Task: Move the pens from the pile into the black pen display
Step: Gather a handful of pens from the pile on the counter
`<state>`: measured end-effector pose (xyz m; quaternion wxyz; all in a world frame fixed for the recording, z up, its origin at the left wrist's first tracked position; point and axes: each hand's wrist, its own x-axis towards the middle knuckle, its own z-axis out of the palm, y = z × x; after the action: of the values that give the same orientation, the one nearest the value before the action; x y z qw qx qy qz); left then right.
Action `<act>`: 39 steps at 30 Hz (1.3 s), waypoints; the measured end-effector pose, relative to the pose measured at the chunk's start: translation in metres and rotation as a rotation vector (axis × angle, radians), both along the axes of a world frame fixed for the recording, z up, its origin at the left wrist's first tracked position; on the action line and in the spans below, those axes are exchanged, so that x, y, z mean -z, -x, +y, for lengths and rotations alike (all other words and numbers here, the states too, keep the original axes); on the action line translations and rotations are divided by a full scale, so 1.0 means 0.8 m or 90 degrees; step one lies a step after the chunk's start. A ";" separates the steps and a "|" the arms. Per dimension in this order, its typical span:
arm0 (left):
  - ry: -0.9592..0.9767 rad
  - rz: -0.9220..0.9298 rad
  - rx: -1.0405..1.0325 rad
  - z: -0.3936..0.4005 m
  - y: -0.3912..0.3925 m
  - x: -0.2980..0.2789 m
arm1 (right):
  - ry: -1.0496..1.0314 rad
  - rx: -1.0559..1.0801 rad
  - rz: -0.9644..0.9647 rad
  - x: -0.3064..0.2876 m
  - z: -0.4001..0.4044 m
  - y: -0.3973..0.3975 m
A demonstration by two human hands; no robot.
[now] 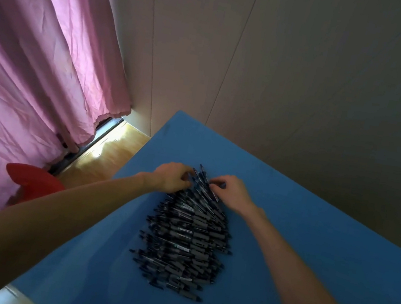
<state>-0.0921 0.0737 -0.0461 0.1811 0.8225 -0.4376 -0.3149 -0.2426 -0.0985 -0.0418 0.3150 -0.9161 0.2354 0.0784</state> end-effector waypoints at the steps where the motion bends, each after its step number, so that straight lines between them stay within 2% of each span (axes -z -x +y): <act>1: -0.002 -0.006 0.006 -0.001 0.001 -0.001 | 0.012 -0.005 0.006 -0.002 -0.002 0.000; 10: -0.014 -0.096 0.062 -0.014 0.004 -0.005 | 0.103 0.014 0.025 -0.007 0.004 -0.005; 16: -0.060 -0.086 0.077 -0.028 0.001 -0.009 | 0.172 0.015 0.081 -0.016 0.011 -0.021; 20: -0.058 -0.194 0.187 -0.034 0.002 -0.018 | 0.267 0.026 0.114 -0.021 0.028 -0.034; 25: -0.059 -0.270 0.288 -0.036 -0.005 -0.024 | 0.244 0.071 0.095 -0.010 0.027 -0.022; 33: 0.007 -0.250 0.330 -0.034 0.002 -0.020 | 0.229 0.138 0.121 -0.015 0.018 -0.018; 39: -0.017 -0.275 0.333 -0.036 0.006 -0.020 | 0.239 0.164 0.033 0.005 0.027 -0.006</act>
<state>-0.0968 0.0446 -0.0299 -0.0132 0.7322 -0.6581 -0.1751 -0.2375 -0.0767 -0.0459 0.1401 -0.9188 0.3688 0.0157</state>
